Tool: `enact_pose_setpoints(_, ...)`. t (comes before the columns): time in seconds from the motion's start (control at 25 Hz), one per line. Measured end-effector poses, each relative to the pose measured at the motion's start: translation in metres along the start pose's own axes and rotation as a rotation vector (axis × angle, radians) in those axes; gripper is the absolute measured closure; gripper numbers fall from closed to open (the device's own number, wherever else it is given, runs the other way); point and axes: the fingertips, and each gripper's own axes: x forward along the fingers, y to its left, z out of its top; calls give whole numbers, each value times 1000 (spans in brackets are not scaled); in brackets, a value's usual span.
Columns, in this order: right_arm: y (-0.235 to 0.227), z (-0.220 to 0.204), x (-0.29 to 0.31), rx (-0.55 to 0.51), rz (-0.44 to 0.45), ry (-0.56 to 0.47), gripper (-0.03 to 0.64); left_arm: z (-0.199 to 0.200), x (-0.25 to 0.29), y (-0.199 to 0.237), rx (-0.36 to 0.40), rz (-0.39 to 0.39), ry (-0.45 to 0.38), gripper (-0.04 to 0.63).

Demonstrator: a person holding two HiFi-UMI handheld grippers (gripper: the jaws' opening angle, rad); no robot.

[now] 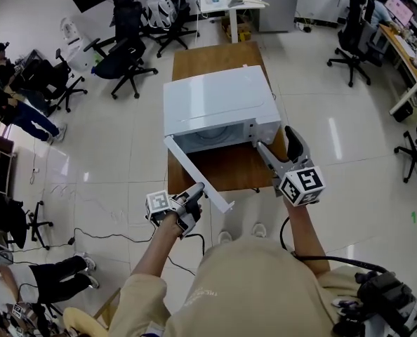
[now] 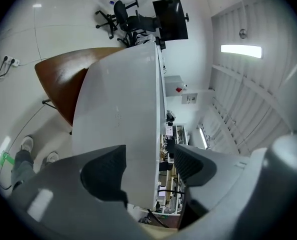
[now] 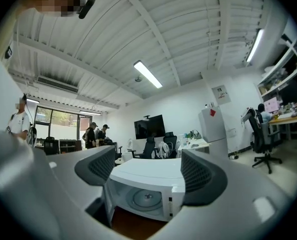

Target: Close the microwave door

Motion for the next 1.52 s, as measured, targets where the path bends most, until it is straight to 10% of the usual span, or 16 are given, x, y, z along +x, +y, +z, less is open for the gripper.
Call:
enact_pose_setpoints(0.12, -12, 6, -10, -2, -33, -5, 216, 6, 8, -9, -27, 11, -19, 385)
enact_pose_setpoints(0.44, -30, 20, -31, 5, -88, -13, 216, 4, 54, -58, 3, 119, -136, 403)
enact_pose_setpoints(0.96, -71, 49, -64, 23, -223, -15, 216, 69, 145, -83, -185, 75, -300, 407)
enact_pose_setpoints(1.52, -50, 27, -70, 4, -128, -27, 216, 81, 183, -58, -254, 100, -388, 402)
